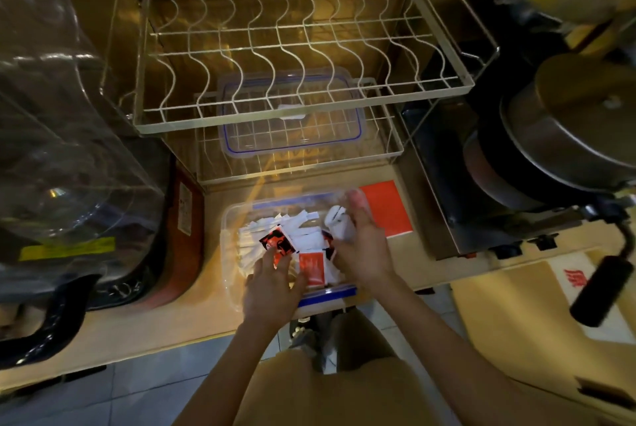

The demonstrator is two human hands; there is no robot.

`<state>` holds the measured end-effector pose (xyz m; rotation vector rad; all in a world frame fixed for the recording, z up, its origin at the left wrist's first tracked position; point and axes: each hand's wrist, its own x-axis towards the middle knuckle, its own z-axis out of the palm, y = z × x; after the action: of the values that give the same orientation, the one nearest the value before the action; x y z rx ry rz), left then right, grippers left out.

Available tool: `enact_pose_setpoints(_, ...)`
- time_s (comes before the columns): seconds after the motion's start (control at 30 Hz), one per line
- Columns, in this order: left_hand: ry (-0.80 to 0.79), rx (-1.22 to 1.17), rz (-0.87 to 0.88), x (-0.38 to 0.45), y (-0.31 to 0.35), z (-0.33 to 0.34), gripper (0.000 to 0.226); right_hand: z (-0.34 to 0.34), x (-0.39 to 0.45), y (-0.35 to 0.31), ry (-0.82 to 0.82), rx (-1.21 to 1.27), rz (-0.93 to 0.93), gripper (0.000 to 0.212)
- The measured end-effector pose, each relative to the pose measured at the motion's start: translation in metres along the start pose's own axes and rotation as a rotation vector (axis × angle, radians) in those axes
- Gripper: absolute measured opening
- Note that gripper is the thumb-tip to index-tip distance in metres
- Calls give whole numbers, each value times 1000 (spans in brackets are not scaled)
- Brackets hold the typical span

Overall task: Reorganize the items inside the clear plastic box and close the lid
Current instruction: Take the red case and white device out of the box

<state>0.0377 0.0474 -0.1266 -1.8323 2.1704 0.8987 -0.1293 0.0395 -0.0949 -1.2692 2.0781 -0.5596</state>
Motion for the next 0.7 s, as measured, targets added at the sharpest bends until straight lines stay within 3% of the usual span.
enact_pose_setpoints(0.17,39,-9,14,1,0,-1,48,-66,6,-6,243,376,16,48)
enact_pose_setpoints(0.3,50,-23,4,0,1,0,46,-86,35,8,254,238,62,59)
enact_pose_setpoints(0.4,71,-20,-1,0,2,0,45,-86,53,17,185,3,30,44)
enact_pose_setpoints(0.5,66,-29,-5,1,4,0,44,-78,72,26,75,-213,-44,44)
enact_pose_setpoints(0.7,84,-40,-10,1,2,1,44,-62,88,44,-23,-347,-63,48)
